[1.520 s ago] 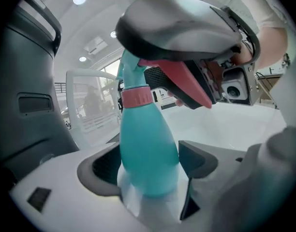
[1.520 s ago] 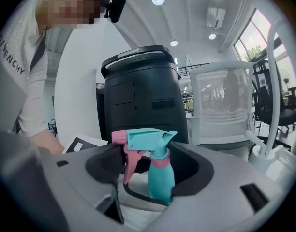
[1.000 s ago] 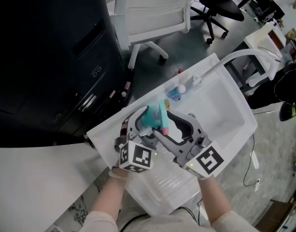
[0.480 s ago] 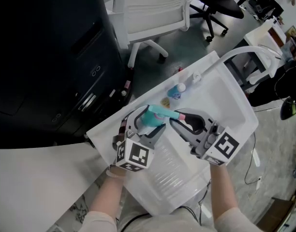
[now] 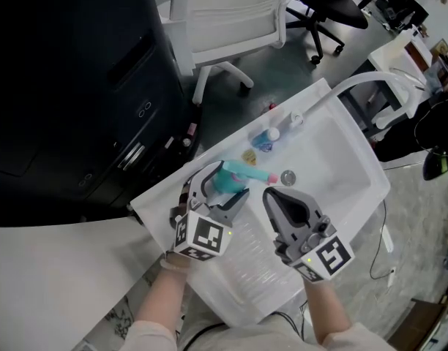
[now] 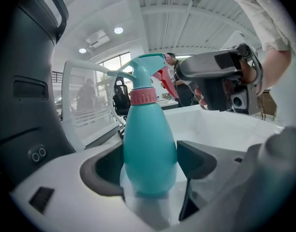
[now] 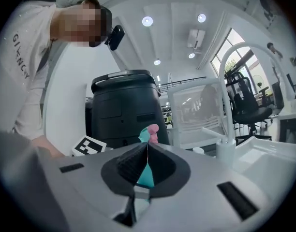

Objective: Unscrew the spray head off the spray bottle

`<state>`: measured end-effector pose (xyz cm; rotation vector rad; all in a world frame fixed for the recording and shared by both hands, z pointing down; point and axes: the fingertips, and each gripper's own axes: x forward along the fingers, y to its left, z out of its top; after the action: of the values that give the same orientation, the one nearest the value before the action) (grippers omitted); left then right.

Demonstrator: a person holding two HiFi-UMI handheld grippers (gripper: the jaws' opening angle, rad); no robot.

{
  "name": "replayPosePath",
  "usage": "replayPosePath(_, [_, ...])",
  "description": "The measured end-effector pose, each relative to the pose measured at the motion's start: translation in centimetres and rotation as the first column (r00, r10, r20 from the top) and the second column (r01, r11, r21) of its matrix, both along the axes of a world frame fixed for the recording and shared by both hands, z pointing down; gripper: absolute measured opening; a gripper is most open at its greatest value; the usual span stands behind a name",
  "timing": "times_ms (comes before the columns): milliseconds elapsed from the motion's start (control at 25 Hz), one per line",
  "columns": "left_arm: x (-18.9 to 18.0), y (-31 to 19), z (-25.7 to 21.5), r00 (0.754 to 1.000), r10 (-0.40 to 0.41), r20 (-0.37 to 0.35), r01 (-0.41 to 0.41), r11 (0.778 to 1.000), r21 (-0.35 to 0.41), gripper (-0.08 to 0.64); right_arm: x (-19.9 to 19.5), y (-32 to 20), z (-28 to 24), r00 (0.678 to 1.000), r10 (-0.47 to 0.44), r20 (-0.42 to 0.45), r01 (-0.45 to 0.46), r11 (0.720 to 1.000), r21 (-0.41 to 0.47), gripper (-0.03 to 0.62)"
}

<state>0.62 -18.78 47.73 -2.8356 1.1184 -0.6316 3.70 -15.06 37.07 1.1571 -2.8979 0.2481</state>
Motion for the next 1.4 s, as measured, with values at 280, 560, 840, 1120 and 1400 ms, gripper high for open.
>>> replayPosePath(280, [-0.1,0.1,0.0,1.0,0.006,-0.013,-0.006,1.0,0.003,0.345,0.3,-2.8,0.5,0.997,0.081,0.003,-0.081,0.996,-0.029,0.005])
replayPosePath(560, [0.1,0.6,-0.1,0.999,0.026,-0.024,-0.026,1.0,0.003,0.344,-1.4,-5.9,0.2,0.999,0.015,0.034,-0.014,1.0,-0.028,0.005])
replayPosePath(840, [0.1,0.6,-0.1,0.999,0.021,-0.025,-0.021,1.0,-0.001,0.344,-2.1,-6.8,0.0,0.999,-0.039,0.036,0.041,0.998,-0.05,0.009])
replayPosePath(1120, [0.0,0.6,-0.1,0.999,0.011,-0.033,-0.012,1.0,-0.004,0.342,-2.3,-2.0,-2.3,0.995,-0.052,0.089,0.057,0.997,-0.049,0.234])
replayPosePath(1400, [0.1,0.6,0.0,0.999,0.0,-0.041,0.0,1.0,-0.009,0.342,-2.9,-1.7,0.6,0.983,0.072,-0.166,-0.075,0.997,-0.011,0.281])
